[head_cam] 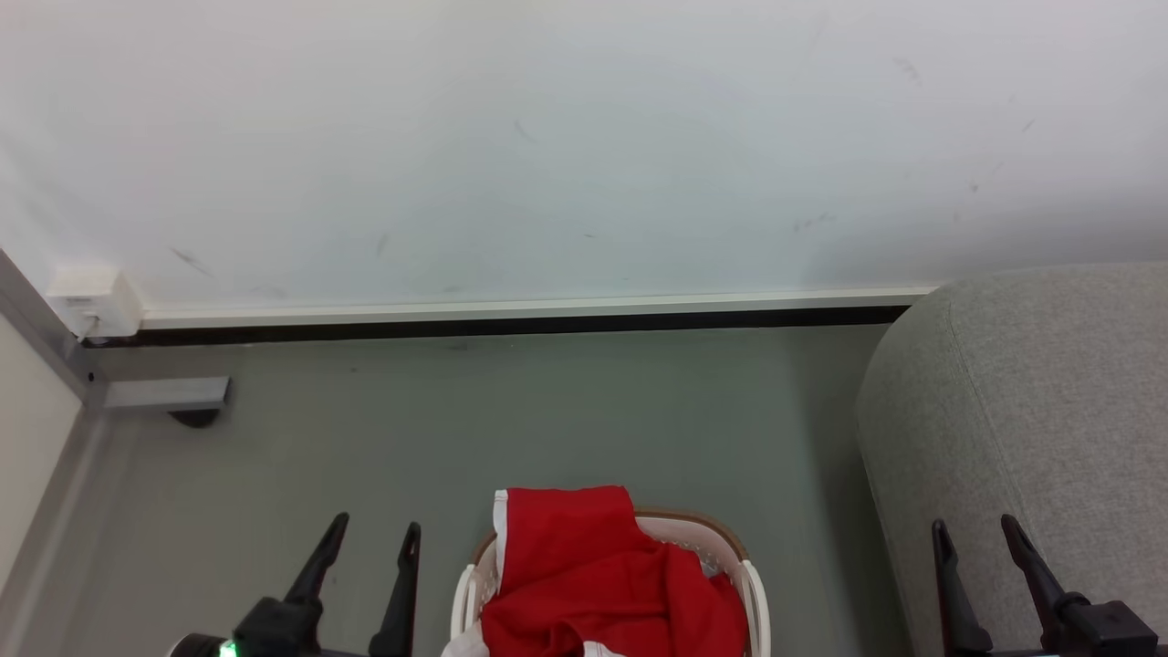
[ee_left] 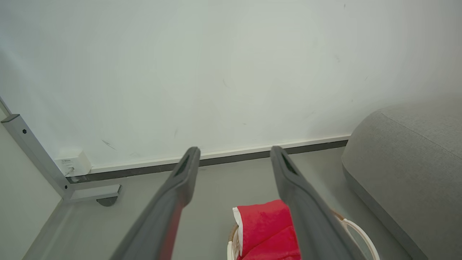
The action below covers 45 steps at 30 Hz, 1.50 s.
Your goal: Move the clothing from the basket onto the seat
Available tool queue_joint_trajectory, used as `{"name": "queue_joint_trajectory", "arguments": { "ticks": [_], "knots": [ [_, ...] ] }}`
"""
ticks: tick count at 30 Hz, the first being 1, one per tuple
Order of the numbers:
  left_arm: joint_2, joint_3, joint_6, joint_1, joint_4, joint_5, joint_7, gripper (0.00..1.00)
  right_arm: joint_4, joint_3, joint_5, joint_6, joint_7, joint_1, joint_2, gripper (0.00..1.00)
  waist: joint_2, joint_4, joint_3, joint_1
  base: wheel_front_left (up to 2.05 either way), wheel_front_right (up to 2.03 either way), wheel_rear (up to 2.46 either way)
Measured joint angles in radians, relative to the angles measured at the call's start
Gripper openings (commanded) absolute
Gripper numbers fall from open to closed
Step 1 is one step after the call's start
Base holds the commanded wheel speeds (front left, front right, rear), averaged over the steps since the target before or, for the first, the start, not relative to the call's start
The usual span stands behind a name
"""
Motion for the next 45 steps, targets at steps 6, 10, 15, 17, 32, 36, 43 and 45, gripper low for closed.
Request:
{"name": "queue_joint_trajectory", "arguments": {
  "ticks": [6, 10, 15, 17, 32, 36, 43, 45],
  "knots": [
    [0.000, 0.001, -0.002, 0.000, 0.006, 0.019, -0.006, 1.00, 0.004, 0.001, -0.017, 0.000, -0.005, 0.000, 0.000, 1.00, 0.0000, -0.004, 0.003, 0.0000, 0.00, 0.00, 0.00],
    [0.000, 0.003, -0.008, 0.000, 0.008, 0.019, -0.006, 1.00, 0.004, 0.001, -0.017, 0.000, -0.005, 0.000, -0.001, 1.00, 0.0000, -0.006, 0.004, 0.0000, 0.00, 0.00, 0.00],
    [-0.001, 0.004, -0.009, 0.000, 0.009, 0.019, -0.006, 1.00, 0.004, 0.002, -0.017, 0.000, -0.005, -0.001, -0.001, 1.00, 0.0000, -0.008, 0.010, 0.0000, 0.00, 0.00, 0.00],
    [-0.001, 0.005, -0.010, 0.000, 0.009, 0.019, -0.006, 1.00, 0.004, 0.003, -0.017, 0.000, -0.005, -0.001, -0.001, 1.00, 0.0000, -0.009, 0.014, 0.0000, 0.00, 0.00, 0.00],
    [0.003, -0.031, -0.036, -0.108, -0.002, 0.039, -0.006, 1.00, -0.039, 0.009, -0.014, 0.000, -0.006, -0.078, -0.002, 1.00, 0.0000, -0.033, 0.127, 0.0001, 0.00, 0.00, 0.00],
    [0.009, -0.083, -0.055, -0.207, 0.039, 0.062, -0.006, 1.00, -0.065, 0.010, -0.010, 0.000, -0.007, -0.129, -0.002, 1.00, 0.0000, -0.044, 0.197, 0.0001, 0.00, 0.00, 0.00],
    [0.015, -0.230, -0.082, -0.439, 0.244, 0.144, 0.023, 1.00, -0.109, 0.017, 0.001, 0.000, -0.007, -0.239, -0.002, 1.00, 0.0000, -0.066, 0.351, 0.0002, 0.00, 0.00, 0.00],
    [0.013, -0.272, -0.089, -0.512, 0.295, 0.165, 0.052, 1.00, -0.120, 0.023, 0.005, 0.000, -0.007, -0.269, -0.003, 1.00, 0.0000, -0.074, 0.398, 0.0002, 0.00, 0.00, 0.00]
  ]
}}
